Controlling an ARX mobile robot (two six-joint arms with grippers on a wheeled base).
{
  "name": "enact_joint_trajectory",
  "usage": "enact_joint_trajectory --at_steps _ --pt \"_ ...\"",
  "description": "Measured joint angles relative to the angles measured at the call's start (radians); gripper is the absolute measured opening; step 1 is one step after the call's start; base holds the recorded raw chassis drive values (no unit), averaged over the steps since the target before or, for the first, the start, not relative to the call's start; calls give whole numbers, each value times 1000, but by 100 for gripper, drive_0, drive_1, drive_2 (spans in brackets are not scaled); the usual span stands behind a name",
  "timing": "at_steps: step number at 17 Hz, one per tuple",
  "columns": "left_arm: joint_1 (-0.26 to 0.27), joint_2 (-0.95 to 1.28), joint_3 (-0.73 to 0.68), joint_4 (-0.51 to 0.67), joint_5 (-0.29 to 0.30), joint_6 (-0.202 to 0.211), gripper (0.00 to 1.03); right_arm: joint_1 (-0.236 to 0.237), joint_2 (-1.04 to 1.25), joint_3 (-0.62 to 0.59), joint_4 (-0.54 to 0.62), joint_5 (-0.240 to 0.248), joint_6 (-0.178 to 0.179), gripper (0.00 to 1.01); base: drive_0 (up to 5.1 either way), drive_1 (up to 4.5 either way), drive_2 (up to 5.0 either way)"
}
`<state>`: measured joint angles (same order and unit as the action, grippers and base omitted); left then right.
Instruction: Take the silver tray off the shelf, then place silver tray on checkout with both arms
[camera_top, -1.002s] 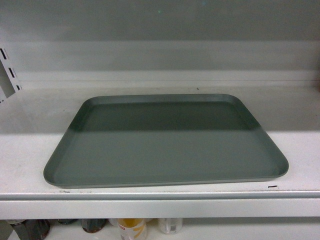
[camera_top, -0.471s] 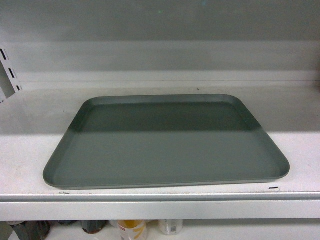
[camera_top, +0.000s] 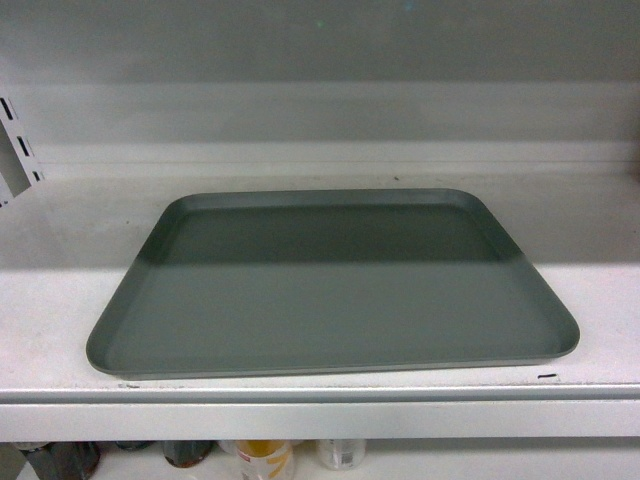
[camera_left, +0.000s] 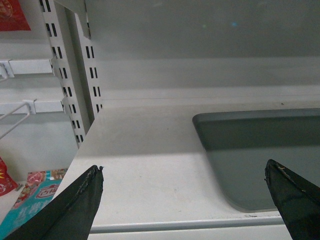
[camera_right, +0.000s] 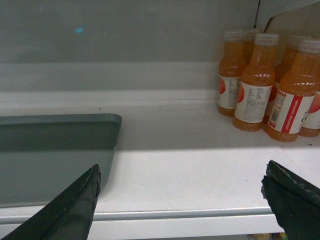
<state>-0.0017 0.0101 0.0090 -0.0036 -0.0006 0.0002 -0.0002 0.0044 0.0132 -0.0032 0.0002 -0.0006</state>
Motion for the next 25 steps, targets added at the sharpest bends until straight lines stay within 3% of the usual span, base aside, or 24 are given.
enact_joint_trajectory --at_steps 1,2,4,5,7,11,14,16,19,25 --pt "-19 18 27 -101 -45 0 98 0 0 0 0 0 0 98 0 0 0" --pt "-93 111 83 -201 -123 -3 98 2 9 6 -39 0 35 98 0 0 0" --pt "-158 157 100 -156 -126 -3 98 0 122 6 39 -26 124 98 0 0 0" --pt "-149 181 109 -105 -116 0 98 -1 180 6 101 -41 138 98 0 0 0" --pt "-110 285 128 8 -82 3 98 2 311 6 253 -78 138 98 0 0 0" --pt "-80 537 133 244 -5 -4 98 24 666 27 584 -103 114 98 0 0 0" --pt "-74 819 174 475 37 -53 98 48 985 111 838 -113 85 98 0 0 0" --pt "-98 1112 232 646 42 -84 98 67 1270 197 989 -107 70 98 0 0 0" --pt "-117 1372 340 740 45 -79 98 110 1509 310 1048 -93 45 98 0 0 0" --pt "-113 1678 520 744 47 -89 98 146 1736 493 1011 -55 21 98 0 0 0"
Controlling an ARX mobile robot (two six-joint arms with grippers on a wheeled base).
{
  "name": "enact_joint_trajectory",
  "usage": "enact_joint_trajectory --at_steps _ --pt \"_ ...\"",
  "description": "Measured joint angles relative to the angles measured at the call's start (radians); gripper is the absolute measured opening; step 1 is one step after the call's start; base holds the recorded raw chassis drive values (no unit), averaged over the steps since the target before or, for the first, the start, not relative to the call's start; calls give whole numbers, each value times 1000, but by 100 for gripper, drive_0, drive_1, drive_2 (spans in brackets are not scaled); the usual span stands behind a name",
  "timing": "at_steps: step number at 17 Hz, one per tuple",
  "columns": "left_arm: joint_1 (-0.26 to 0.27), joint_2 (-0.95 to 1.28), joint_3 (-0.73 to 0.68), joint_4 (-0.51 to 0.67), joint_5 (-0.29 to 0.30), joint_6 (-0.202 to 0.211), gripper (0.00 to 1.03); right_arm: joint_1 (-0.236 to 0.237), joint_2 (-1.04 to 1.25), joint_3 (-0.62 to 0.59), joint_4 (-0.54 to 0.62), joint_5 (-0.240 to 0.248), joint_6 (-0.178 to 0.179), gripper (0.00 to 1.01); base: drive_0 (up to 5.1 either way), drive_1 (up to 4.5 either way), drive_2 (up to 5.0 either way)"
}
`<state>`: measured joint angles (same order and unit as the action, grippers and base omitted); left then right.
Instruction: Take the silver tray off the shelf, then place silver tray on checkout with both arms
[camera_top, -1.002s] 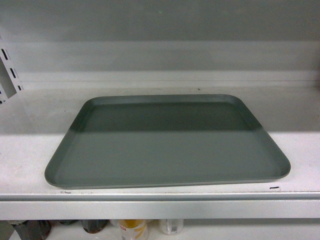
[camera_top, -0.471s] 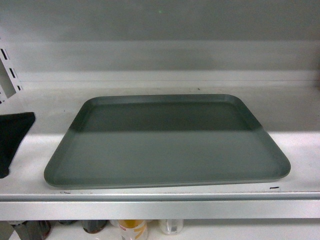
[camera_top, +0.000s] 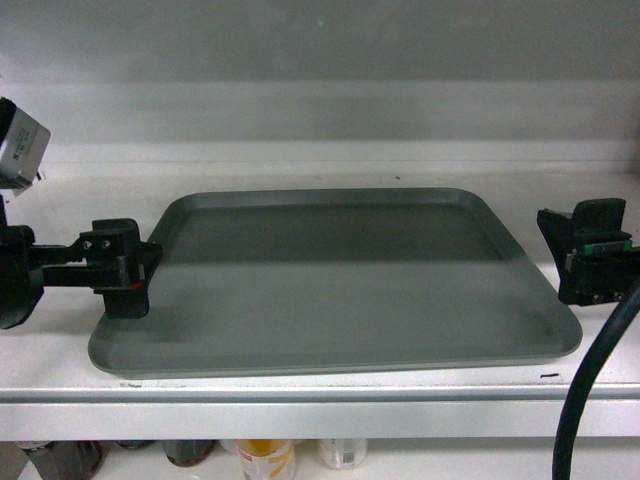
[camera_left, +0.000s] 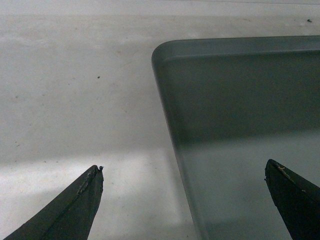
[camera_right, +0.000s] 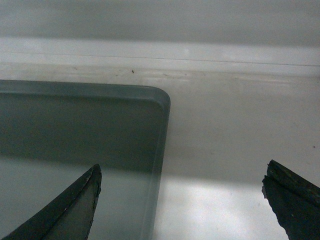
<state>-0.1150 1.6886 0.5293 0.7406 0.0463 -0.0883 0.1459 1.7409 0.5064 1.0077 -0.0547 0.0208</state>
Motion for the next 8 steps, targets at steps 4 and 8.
enact_joint_trajectory --at_steps 4,8 --pt "0 118 119 -27 2 -18 98 12 100 101 -41 18 10 98 0 0 0" --pt "2 152 203 -77 -9 -16 98 18 149 204 -159 33 39 98 0 0 0"
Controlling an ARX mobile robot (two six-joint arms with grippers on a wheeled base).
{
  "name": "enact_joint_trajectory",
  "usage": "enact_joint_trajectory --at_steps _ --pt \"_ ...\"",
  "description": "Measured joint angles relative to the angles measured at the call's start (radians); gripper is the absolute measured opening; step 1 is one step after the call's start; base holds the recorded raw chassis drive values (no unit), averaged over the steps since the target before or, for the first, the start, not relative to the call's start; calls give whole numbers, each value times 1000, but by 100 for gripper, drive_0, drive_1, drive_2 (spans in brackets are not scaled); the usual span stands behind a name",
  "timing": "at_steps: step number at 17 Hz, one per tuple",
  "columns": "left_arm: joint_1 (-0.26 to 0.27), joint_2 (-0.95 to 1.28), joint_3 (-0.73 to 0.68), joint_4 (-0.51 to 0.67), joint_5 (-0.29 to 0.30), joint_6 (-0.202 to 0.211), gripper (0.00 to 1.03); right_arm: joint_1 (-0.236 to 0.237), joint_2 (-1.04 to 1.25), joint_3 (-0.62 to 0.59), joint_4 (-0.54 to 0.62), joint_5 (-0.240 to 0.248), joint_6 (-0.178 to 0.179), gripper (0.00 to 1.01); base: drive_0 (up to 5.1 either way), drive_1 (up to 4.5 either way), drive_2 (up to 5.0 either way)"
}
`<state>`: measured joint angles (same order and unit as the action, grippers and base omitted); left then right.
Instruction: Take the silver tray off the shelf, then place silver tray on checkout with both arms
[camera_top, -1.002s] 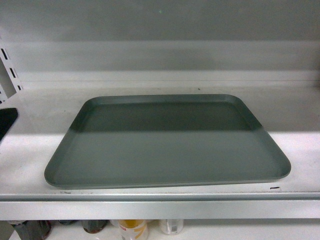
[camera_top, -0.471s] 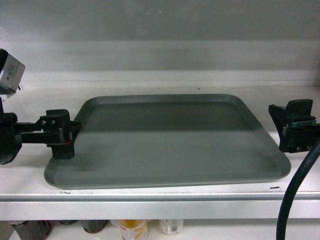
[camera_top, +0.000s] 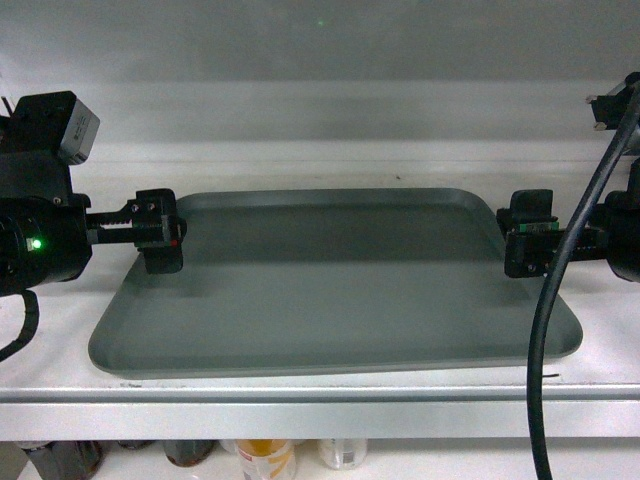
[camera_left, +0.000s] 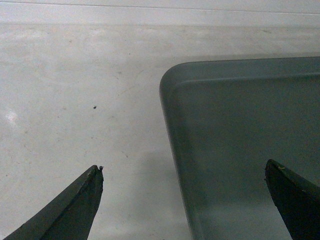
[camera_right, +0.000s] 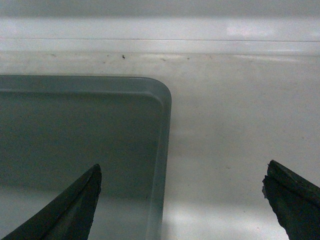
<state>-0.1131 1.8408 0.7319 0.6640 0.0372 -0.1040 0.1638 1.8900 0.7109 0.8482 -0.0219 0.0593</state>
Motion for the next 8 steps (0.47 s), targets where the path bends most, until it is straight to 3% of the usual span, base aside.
enact_joint_trajectory --at_steps 3,8 --pt "13 22 9 -23 -3 28 98 0 40 37 -65 26 13 98 0 0 0" --pt "17 59 9 -31 -4 34 98 15 62 71 -100 49 19 98 0 0 0"
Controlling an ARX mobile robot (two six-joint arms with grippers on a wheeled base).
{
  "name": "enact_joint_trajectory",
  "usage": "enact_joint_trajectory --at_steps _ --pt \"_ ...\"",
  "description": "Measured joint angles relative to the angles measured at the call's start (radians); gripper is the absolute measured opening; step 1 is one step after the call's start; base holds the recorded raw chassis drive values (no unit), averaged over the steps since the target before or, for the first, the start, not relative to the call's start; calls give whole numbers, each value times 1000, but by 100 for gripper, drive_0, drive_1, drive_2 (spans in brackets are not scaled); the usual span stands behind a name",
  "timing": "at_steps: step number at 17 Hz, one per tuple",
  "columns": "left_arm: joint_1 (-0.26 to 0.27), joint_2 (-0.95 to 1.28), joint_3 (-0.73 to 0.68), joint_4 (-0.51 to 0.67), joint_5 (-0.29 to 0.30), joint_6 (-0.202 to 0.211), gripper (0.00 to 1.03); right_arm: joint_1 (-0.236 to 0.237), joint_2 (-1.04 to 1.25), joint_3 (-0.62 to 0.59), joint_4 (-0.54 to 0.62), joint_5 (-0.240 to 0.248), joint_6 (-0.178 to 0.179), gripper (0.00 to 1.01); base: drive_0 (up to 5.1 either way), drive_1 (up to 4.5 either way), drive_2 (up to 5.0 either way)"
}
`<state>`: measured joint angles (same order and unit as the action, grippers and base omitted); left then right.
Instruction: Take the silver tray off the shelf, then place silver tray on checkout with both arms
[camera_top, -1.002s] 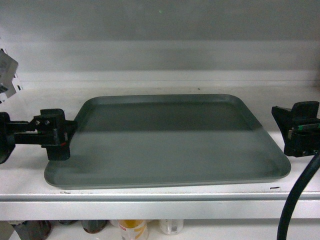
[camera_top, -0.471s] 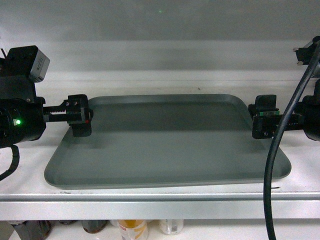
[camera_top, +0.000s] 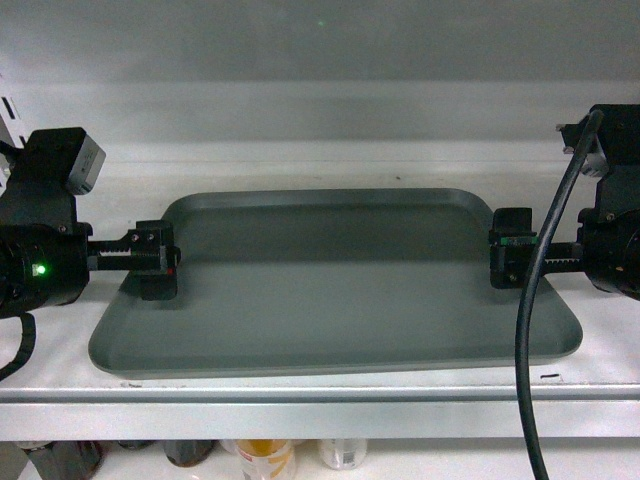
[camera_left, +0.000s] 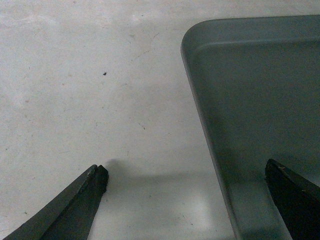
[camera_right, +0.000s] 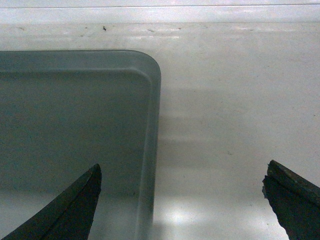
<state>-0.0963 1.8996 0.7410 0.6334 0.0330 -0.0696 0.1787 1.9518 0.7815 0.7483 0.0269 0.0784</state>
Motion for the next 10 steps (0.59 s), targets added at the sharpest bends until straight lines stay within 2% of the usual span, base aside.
enact_joint_trajectory --at_steps 7,8,9,10 --pt "-3 16 0 11 -6 18 98 6 10 5 -30 14 -1 98 0 0 0" --pt "-5 16 0 10 -5 18 95 6 11 5 -39 21 -1 98 0 0 0" --pt "-6 16 0 10 -4 18 86 6 13 5 -43 21 0 98 0 0 0" --pt "-7 16 0 10 -4 17 84 6 18 6 -45 21 0 98 0 0 0"
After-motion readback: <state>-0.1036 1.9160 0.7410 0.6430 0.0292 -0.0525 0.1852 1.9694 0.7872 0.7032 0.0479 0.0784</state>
